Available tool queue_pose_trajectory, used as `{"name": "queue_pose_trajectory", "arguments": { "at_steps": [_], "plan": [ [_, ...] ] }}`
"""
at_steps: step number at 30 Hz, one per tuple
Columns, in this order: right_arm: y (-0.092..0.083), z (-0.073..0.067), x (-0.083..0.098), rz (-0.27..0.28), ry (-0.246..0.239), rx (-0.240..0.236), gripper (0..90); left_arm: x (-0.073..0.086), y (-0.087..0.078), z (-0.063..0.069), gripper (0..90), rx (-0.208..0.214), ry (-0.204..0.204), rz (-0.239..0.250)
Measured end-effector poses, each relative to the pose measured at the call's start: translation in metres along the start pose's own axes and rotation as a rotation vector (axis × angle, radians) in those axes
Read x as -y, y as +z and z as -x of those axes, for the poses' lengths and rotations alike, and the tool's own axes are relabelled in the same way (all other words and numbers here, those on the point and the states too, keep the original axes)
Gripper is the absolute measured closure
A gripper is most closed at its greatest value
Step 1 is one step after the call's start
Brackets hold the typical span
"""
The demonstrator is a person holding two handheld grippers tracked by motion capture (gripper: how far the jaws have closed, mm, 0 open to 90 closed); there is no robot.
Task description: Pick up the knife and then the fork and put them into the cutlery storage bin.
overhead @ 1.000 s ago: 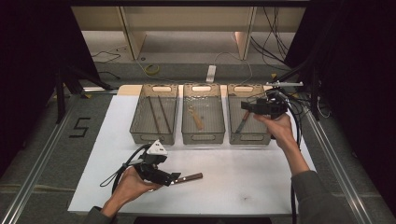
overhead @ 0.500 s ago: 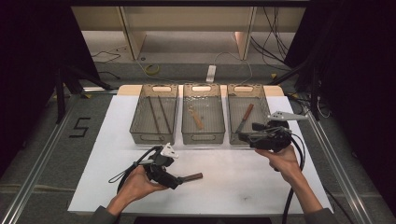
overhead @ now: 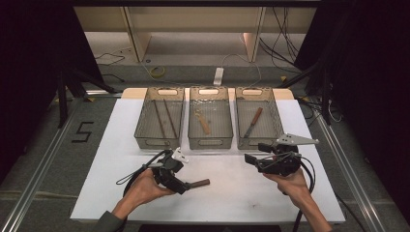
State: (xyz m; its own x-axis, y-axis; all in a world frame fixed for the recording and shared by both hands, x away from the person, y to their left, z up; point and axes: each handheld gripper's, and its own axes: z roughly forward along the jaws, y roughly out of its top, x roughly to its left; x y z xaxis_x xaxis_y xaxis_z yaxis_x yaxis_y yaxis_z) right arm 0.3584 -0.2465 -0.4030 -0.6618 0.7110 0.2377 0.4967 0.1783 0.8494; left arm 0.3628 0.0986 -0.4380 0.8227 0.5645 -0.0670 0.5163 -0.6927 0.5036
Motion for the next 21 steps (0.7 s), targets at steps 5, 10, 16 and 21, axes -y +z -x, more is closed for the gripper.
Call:
{"name": "queue_pose_trajectory", "arguments": {
  "at_steps": [5,10,16,21],
  "plan": [
    [0.002,-0.004,0.010,-0.011,0.001,-0.015,24.2,-0.003,0.004,-0.001,29.3,0.018,0.004,-0.041],
    [0.000,-0.008,0.015,-0.010,-0.005,-0.024,23.0,-0.005,0.007,-0.003,32.2,0.017,0.013,-0.072],
    [-0.004,-0.011,0.019,0.004,-0.002,-0.031,23.1,-0.009,0.011,-0.003,37.3,0.013,0.036,-0.109],
    [-0.005,-0.014,0.023,-0.005,0.000,-0.040,23.1,-0.010,0.015,-0.002,43.4,0.023,0.060,-0.133]
  ]
}}
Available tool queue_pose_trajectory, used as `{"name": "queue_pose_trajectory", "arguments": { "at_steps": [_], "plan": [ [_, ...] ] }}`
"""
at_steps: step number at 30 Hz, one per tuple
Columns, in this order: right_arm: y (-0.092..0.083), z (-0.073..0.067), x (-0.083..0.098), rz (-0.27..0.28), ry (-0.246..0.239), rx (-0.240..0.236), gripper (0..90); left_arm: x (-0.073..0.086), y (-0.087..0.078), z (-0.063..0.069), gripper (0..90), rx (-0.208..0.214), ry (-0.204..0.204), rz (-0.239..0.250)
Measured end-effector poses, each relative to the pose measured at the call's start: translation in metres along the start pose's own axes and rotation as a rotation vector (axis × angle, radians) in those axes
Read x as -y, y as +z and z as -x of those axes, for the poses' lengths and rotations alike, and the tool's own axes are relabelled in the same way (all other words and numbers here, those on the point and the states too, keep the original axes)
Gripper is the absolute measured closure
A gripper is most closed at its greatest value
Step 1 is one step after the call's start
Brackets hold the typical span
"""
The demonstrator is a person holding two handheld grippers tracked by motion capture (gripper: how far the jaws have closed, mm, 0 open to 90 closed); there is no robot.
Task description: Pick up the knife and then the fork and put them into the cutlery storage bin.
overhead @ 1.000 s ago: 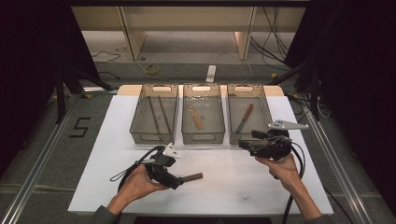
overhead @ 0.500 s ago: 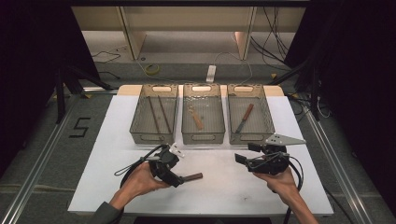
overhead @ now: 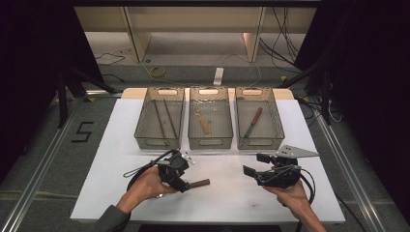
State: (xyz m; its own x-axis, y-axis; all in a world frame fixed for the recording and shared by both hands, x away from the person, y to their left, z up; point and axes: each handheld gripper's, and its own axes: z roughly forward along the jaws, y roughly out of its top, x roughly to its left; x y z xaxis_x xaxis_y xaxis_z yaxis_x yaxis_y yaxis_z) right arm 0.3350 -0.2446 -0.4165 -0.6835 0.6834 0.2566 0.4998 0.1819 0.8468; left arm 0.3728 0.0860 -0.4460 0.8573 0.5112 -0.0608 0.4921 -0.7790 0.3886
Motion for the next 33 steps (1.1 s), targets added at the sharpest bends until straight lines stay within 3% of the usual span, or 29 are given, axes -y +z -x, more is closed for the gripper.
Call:
{"name": "queue_pose_trajectory", "arguments": {
  "at_steps": [7,15,33],
  "plan": [
    [0.000,-0.006,0.004,-0.007,-0.010,-0.011,23.2,-0.004,0.009,0.004,49.2,-0.009,0.036,-0.039],
    [-0.001,-0.014,0.008,-0.010,-0.024,-0.018,23.0,-0.005,0.014,0.004,57.7,0.001,0.039,-0.075],
    [-0.001,-0.016,0.010,-0.019,-0.026,-0.027,23.2,-0.008,0.019,0.006,67.3,0.001,0.086,-0.141]
  ]
}}
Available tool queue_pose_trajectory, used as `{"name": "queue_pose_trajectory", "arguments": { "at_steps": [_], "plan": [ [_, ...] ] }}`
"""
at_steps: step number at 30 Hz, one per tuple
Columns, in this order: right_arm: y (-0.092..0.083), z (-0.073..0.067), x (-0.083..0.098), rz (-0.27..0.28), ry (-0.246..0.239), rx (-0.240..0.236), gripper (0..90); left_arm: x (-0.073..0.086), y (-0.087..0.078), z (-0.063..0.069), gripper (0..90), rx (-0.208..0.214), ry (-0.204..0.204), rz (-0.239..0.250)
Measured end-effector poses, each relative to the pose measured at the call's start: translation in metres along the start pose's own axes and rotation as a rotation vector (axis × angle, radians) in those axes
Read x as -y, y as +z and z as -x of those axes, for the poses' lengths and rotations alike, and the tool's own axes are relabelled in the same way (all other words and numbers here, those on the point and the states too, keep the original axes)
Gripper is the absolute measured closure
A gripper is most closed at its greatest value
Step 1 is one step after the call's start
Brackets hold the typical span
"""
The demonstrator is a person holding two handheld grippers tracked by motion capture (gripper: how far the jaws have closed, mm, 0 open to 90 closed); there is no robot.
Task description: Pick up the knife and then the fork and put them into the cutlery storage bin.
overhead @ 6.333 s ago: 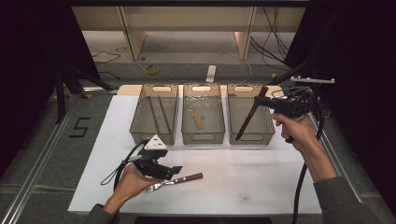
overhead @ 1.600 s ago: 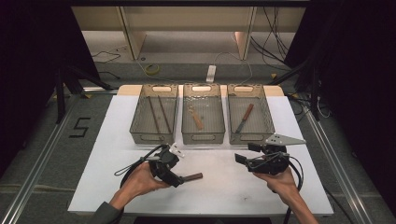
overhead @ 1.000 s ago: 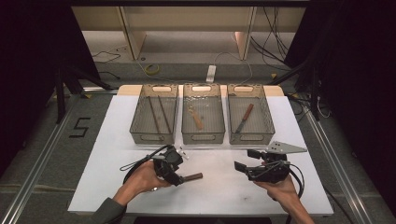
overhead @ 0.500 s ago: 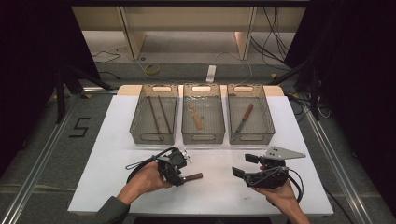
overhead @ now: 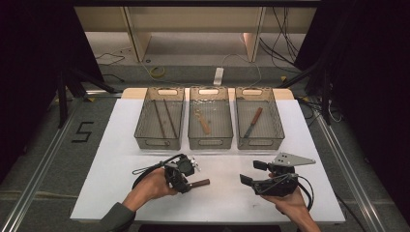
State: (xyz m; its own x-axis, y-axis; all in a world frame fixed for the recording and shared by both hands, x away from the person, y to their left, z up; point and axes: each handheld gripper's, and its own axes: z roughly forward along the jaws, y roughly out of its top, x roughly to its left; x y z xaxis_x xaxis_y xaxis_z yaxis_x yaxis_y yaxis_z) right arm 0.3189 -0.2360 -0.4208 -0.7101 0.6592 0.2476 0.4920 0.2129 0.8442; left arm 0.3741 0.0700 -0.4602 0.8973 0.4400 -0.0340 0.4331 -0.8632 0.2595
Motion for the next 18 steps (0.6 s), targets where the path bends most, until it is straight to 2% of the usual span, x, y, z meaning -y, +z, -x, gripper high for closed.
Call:
{"name": "queue_pose_trajectory", "arguments": {
  "at_steps": [4,8,13,18],
  "plan": [
    [-0.0001,-0.0002,-0.0001,0.000,0.000,0.000,23.5,-0.0023,0.0007,0.0017,68.6,-0.004,-0.008,-0.013],
    [0.0001,0.0000,0.0000,-0.004,-0.002,0.002,23.6,-0.0041,0.0006,0.0015,72.6,-0.015,0.002,-0.032],
    [0.0002,0.0002,-0.0001,-0.006,-0.005,0.010,24.1,-0.0041,0.0009,0.0014,75.7,-0.015,-0.013,-0.025],
    [0.0000,-0.0001,-0.0002,-0.004,-0.003,0.008,24.3,-0.0040,0.0005,0.0027,76.2,-0.027,-0.004,-0.022]
  ]
}}
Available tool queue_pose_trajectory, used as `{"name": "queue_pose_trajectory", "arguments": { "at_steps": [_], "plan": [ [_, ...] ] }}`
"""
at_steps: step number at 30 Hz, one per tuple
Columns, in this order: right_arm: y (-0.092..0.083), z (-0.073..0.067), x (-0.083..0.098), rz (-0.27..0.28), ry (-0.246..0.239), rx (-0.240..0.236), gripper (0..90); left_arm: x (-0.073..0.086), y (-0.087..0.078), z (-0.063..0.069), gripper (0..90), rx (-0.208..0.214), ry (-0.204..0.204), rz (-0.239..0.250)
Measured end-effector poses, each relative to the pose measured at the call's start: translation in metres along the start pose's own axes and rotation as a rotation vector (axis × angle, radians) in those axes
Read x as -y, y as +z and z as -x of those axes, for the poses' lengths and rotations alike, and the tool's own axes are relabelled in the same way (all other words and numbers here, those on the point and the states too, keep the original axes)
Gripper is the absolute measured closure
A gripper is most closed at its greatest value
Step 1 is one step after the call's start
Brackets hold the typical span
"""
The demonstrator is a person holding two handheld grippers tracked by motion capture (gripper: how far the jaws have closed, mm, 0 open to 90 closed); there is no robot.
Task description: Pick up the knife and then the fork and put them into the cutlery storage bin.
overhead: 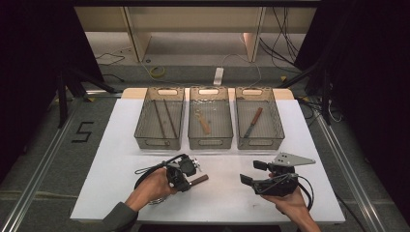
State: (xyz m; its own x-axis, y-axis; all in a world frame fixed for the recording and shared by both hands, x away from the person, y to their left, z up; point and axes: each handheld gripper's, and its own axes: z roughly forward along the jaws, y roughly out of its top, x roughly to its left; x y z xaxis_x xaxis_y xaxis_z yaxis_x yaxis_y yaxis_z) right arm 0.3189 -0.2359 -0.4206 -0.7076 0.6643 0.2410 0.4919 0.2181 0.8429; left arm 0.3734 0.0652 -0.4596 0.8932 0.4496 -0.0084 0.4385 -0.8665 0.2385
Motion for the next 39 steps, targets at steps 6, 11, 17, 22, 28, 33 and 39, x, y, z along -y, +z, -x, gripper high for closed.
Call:
{"name": "queue_pose_trajectory", "arguments": {
  "at_steps": [6,11,17,22,28,33,39],
  "plan": [
    [0.001,-0.001,0.000,-0.003,0.002,-0.002,24.6,0.002,-0.010,-0.004,76.5,-0.010,-0.030,0.073],
    [0.001,-0.001,0.000,-0.002,0.009,-0.004,24.8,0.003,-0.023,-0.007,76.5,0.008,-0.049,0.153],
    [0.003,-0.002,0.000,-0.004,0.005,-0.006,24.8,0.004,-0.029,-0.008,76.5,0.001,-0.068,0.222],
    [0.005,-0.003,0.000,-0.003,0.012,-0.017,25.1,0.006,-0.034,-0.008,76.6,-0.019,-0.078,0.266],
    [0.011,-0.007,-0.002,-0.008,0.010,-0.025,25.8,0.007,-0.037,-0.007,76.6,-0.023,-0.095,0.297],
    [0.027,-0.011,-0.008,0.003,0.036,-0.044,28.3,0.008,-0.037,-0.008,76.5,-0.032,-0.105,0.311],
    [0.056,-0.023,-0.020,-0.013,0.046,-0.059,30.9,0.010,-0.040,-0.008,76.5,-0.044,-0.115,0.332]
  ]
}}
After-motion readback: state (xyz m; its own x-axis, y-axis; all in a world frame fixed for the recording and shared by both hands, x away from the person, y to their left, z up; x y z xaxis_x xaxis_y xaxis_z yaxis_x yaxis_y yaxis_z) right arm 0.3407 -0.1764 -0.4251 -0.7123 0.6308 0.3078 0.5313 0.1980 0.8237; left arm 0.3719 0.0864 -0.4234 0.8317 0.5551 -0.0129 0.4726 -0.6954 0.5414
